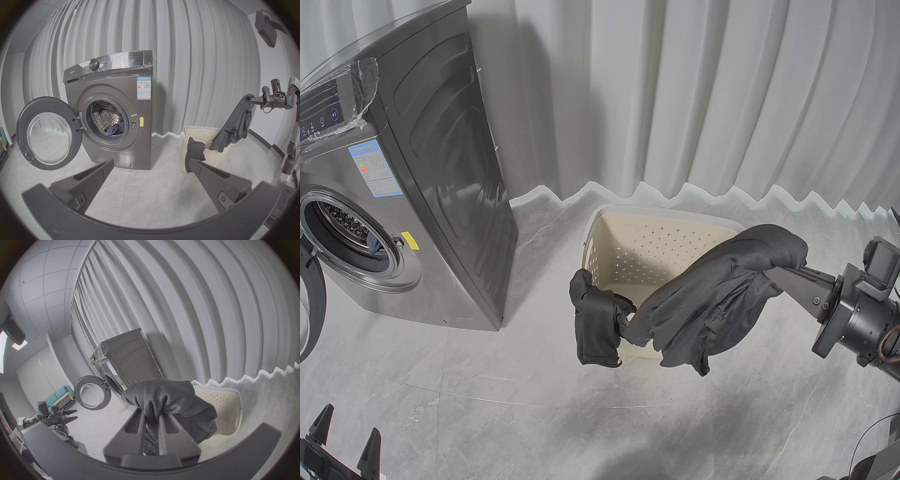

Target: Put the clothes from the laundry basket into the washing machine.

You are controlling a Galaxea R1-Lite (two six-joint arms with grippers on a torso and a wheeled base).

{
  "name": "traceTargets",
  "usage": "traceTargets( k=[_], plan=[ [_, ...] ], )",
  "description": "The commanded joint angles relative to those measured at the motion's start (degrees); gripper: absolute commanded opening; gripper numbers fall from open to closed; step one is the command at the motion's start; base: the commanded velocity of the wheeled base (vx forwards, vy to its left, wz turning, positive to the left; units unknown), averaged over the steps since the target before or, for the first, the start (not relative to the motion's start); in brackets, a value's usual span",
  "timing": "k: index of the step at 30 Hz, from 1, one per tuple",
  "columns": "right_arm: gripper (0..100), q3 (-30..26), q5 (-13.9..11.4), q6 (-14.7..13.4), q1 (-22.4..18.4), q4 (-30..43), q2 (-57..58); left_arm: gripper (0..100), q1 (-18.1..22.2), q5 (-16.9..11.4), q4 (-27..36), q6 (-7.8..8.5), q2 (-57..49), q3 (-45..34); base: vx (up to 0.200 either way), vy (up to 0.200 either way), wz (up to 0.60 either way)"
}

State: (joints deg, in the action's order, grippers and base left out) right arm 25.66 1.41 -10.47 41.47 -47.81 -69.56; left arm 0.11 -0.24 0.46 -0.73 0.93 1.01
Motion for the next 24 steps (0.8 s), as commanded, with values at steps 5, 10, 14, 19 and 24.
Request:
traceTargets(
  k=[5,10,14,19,24],
  plan=[
    [0,0.35,-0.71,0.1,0.19,-0.35,0.57,100,-0.02,-0.02,-0.02,-0.06,-0.57,-0.92,0.0,0.12,0.0],
    [0,0.62,-0.8,0.01,0.19,-0.44,-0.4,100,-0.02,-0.02,-0.02,-0.06,-0.57,-0.92,0.0,0.2,0.0],
    [0,1.41,-0.8,0.01,0.19,-0.53,-0.93,100,-0.02,-0.02,-0.02,-0.06,-0.57,-0.92,0.0,0.2,0.0],
    [0,1.94,-0.71,-0.08,0.19,-0.62,-1.1,100,-0.02,-0.02,-0.02,-0.15,-0.57,-0.92,0.0,0.2,0.0],
    [0,2.11,-0.71,-0.16,0.19,-0.62,-1.19,100,-0.02,-0.02,0.06,-0.15,-0.57,-0.92,0.0,0.2,0.0]
  ],
)
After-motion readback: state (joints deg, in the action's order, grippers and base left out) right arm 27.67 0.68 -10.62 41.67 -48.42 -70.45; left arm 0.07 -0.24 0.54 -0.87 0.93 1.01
